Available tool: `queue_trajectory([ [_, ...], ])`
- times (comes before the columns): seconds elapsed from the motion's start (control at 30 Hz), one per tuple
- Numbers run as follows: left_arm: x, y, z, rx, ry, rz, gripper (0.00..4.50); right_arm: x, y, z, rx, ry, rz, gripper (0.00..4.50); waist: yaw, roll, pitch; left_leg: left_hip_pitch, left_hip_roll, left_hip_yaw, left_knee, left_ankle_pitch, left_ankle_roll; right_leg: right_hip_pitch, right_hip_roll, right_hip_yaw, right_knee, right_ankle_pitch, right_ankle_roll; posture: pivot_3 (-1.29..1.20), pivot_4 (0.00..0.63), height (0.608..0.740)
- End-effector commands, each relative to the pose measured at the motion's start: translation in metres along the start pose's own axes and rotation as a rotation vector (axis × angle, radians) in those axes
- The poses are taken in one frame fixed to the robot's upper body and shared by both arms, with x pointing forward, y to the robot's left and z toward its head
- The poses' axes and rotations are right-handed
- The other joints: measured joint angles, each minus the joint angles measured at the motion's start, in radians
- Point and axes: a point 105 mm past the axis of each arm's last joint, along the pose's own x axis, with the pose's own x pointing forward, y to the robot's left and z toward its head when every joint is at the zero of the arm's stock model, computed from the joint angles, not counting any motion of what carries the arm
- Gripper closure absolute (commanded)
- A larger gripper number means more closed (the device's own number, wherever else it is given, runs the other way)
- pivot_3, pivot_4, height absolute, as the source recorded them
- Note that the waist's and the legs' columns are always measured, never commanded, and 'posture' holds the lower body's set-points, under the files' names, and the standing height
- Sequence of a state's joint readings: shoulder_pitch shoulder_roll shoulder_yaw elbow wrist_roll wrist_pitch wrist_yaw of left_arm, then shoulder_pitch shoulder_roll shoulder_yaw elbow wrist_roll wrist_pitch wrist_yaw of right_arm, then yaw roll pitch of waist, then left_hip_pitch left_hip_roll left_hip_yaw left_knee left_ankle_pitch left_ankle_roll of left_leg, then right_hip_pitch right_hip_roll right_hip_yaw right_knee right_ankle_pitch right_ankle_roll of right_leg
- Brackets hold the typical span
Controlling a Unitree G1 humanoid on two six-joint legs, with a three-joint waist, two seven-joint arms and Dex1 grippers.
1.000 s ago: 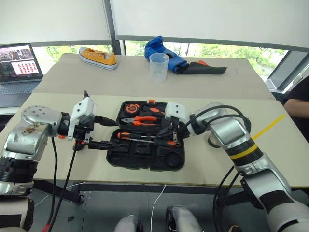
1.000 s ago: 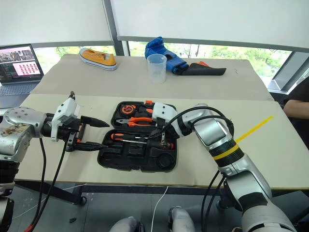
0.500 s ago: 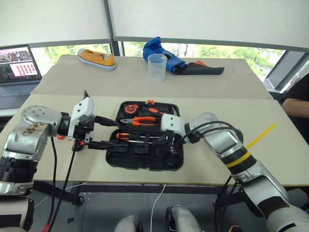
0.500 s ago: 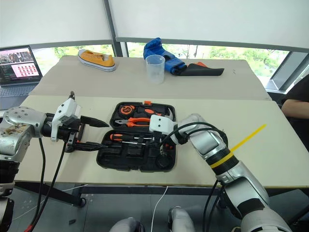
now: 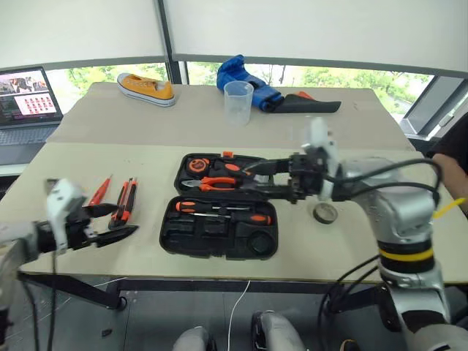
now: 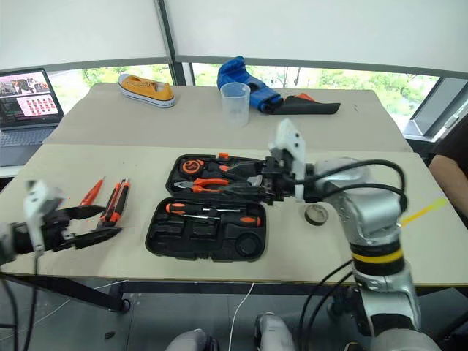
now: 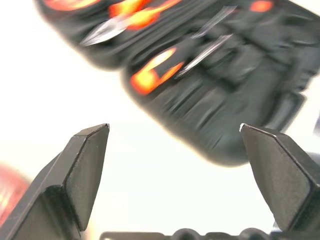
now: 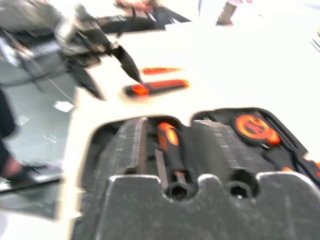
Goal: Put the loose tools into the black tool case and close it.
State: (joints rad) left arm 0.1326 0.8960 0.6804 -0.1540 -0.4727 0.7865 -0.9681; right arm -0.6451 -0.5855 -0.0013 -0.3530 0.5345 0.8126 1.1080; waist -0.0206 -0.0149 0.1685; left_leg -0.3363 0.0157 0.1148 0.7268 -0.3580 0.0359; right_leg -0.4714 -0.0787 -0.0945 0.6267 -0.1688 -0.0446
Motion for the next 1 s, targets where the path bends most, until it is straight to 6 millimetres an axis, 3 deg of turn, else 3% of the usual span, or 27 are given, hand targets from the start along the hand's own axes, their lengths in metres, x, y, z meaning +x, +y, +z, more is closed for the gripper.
queue_trajectory([
  [0.03, -0.001, 0.021, 0.011, -0.005, 0.014, 0.113, 0.00, 0.003, 0.006, 0.008, -0.071, -0.015, 0.014, 0.04, 0.009, 0.000, 0.000, 0.000, 0.000, 0.000, 0.000, 0.000, -0.001, 0.000, 0.000, 0.000, 0.000, 0.000, 0.001, 0.00, 0.150, 0.724],
  [0.47, 0.072, 0.075, 0.047, -0.100, 0.234, 0.242, 0.00, -0.001, 0.014, -0.003, -0.114, 0.018, -0.075, 0.04, 0.023, -0.008, -0.002, -0.003, -0.002, 0.004, 0.000, 0.001, -0.002, 0.000, 0.003, -0.005, 0.003, 0.001, -0.003, 0.00, 0.150, 0.724],
  [0.63, 0.094, 0.078, 0.052, -0.076, 0.267, 0.233, 0.00, -0.007, 0.020, -0.005, -0.108, 0.031, -0.107, 0.04, 0.008, -0.010, -0.002, -0.005, -0.005, 0.006, 0.000, 0.001, -0.002, 0.000, 0.003, -0.007, 0.000, 0.001, -0.002, 0.00, 0.150, 0.724],
  [0.83, 0.115, 0.069, 0.048, -0.030, 0.308, 0.190, 0.00, -0.009, 0.026, -0.001, -0.099, 0.026, -0.122, 0.04, 0.002, -0.011, -0.002, -0.005, -0.002, 0.006, 0.000, 0.002, -0.002, 0.000, 0.003, -0.008, 0.000, 0.001, -0.002, 0.00, 0.150, 0.724],
  [1.0, 0.126, 0.058, 0.046, -0.061, 0.282, 0.121, 1.44, -0.010, 0.028, 0.000, -0.102, 0.034, -0.128, 0.00, 0.007, -0.011, -0.002, -0.004, -0.002, 0.006, 0.002, 0.001, -0.002, 0.000, 0.001, -0.006, 0.001, 0.001, -0.001, 0.00, 0.150, 0.724],
])
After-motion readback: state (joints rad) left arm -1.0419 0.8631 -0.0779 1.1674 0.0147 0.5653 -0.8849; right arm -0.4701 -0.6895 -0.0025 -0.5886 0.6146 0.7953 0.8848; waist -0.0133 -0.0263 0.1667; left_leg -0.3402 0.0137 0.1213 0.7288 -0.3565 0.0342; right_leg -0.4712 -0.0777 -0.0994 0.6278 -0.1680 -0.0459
